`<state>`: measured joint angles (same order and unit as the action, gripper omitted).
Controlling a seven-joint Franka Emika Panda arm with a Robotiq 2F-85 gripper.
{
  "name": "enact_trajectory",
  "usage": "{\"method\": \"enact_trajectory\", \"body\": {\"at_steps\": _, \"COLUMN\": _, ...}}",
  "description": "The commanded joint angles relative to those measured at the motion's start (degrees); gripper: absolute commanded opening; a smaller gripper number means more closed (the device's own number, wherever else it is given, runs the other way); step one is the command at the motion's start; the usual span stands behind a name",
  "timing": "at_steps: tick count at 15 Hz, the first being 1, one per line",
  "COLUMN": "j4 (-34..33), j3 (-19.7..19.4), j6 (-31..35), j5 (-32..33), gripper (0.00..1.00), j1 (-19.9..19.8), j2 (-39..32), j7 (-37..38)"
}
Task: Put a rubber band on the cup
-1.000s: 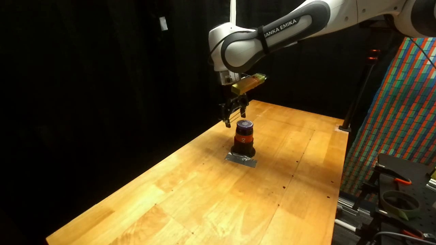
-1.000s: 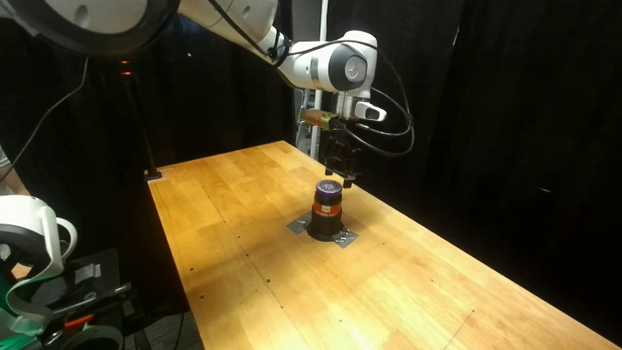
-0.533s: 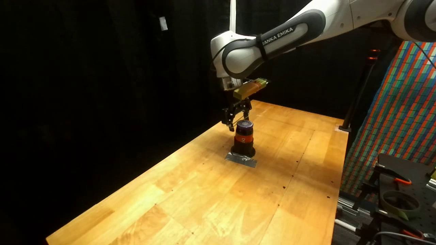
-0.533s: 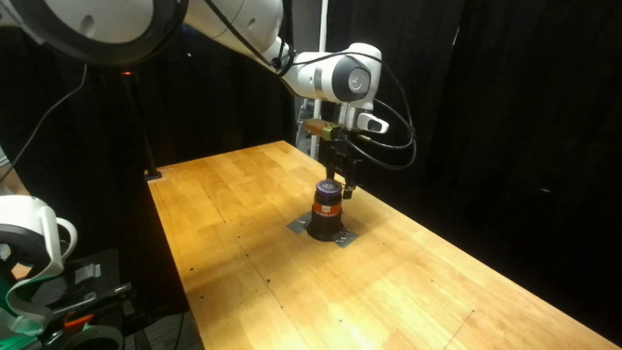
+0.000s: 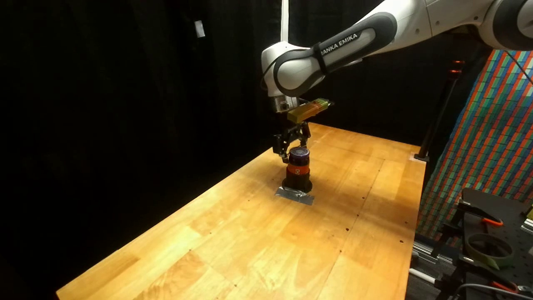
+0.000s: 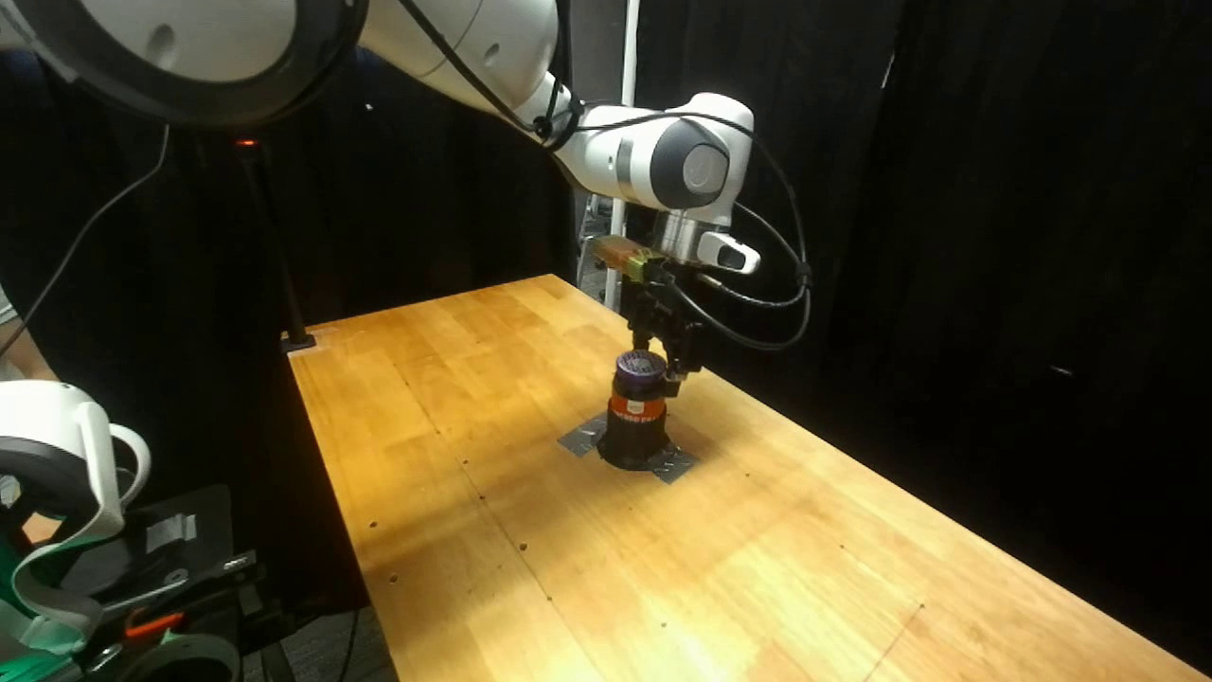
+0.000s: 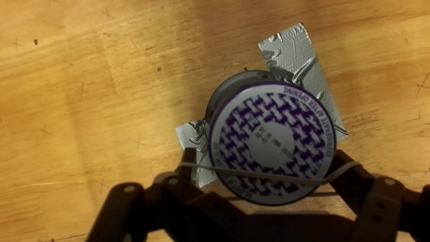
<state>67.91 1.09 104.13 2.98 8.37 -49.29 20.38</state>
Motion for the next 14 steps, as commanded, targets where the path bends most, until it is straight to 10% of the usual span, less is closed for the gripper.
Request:
{"method": "enact_trajectory", "body": {"at_steps": 1, "j4": 6.6, "j3": 0.2, "j6": 1.4, "j5": -2.8, "gripper": 1.0, "j1": -1.0, "j2": 4.8, "j7": -1.6}}
{"method": "enact_trajectory", "body": {"at_steps": 14, "j4": 29.9, "j3": 0.2, "j6": 18.0, "j5": -6.2, "gripper": 1.0, "j1": -0.8, "j2": 17.5, "j7": -0.7}}
